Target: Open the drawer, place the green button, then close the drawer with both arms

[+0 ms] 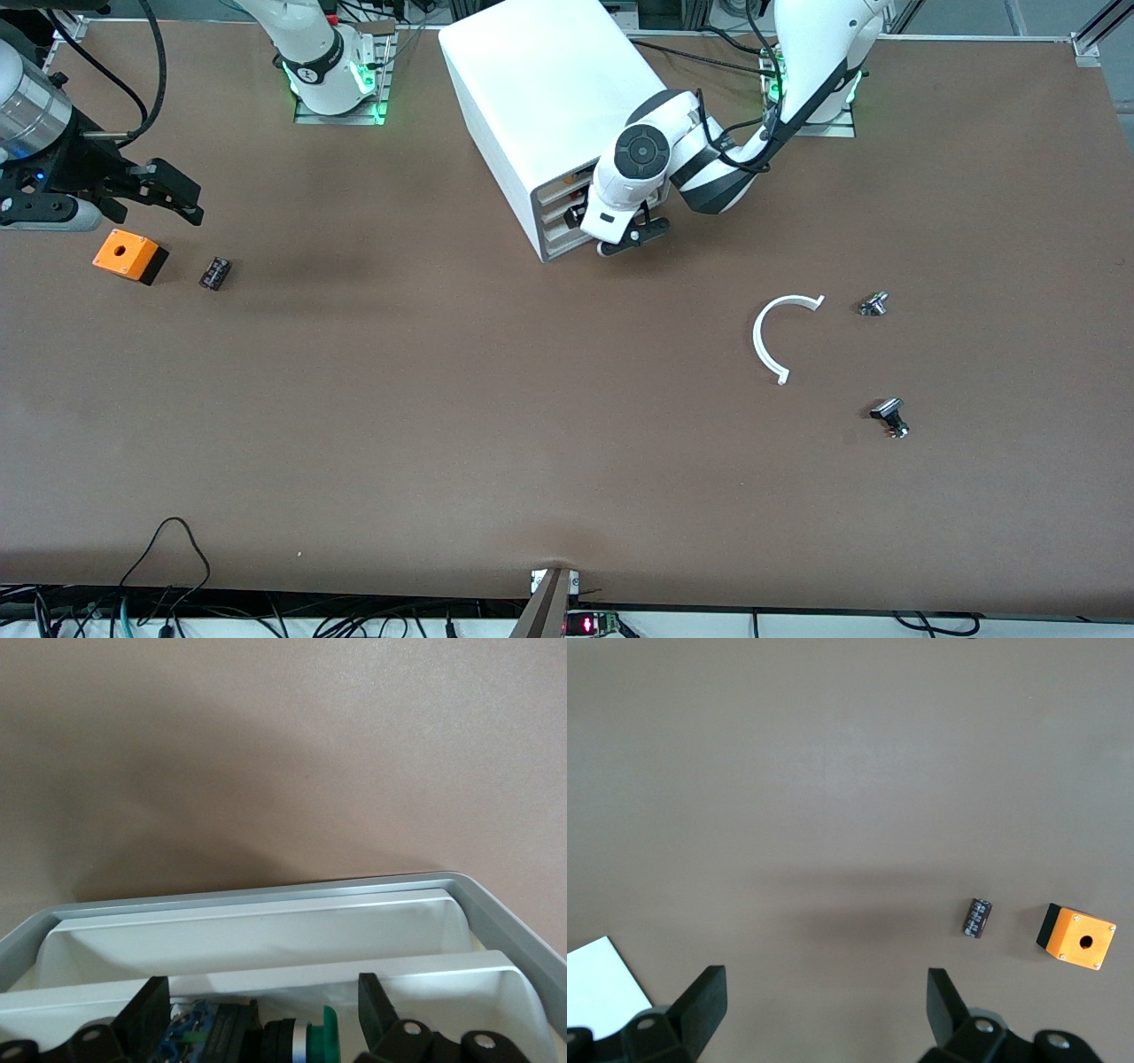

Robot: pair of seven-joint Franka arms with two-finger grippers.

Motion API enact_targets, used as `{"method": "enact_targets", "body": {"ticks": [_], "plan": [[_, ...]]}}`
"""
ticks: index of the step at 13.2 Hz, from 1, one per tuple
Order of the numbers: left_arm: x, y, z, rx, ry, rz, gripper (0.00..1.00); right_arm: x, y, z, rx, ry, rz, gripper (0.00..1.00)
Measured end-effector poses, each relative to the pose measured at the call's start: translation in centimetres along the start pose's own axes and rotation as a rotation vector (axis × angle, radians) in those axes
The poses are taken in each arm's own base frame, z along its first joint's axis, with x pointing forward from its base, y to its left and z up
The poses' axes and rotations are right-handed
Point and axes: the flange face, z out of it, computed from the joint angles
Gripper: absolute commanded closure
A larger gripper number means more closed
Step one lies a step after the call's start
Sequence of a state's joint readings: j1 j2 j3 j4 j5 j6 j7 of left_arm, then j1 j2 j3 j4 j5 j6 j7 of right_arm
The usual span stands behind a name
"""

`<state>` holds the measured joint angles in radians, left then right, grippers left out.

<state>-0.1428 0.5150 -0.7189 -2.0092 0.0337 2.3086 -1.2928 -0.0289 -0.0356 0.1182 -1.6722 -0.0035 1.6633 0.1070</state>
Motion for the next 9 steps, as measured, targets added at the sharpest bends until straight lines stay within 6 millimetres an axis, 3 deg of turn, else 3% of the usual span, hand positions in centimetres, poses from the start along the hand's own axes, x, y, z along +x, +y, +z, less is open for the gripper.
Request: {"method": "enact_targets", "body": {"ticks": [5,7,9], "plan": [[0.4,-0.1,-0.8,0.037,-0.01,-0.001,0.06,0.1,0.1,-0.4,0.001,0.009,-0.02,0.0],[2.2,-0.2,-3.2,0.067,-0.017,0.017,0.06,0.1,0.1,-0.4,0.001,0.01,-0.024,0.0],[5.5,-1.1,-7.3,0.099,-0.03,0.046,0.06,0.1,0.1,-0.4,0.001,0.01,-0.025,0.0]]}}
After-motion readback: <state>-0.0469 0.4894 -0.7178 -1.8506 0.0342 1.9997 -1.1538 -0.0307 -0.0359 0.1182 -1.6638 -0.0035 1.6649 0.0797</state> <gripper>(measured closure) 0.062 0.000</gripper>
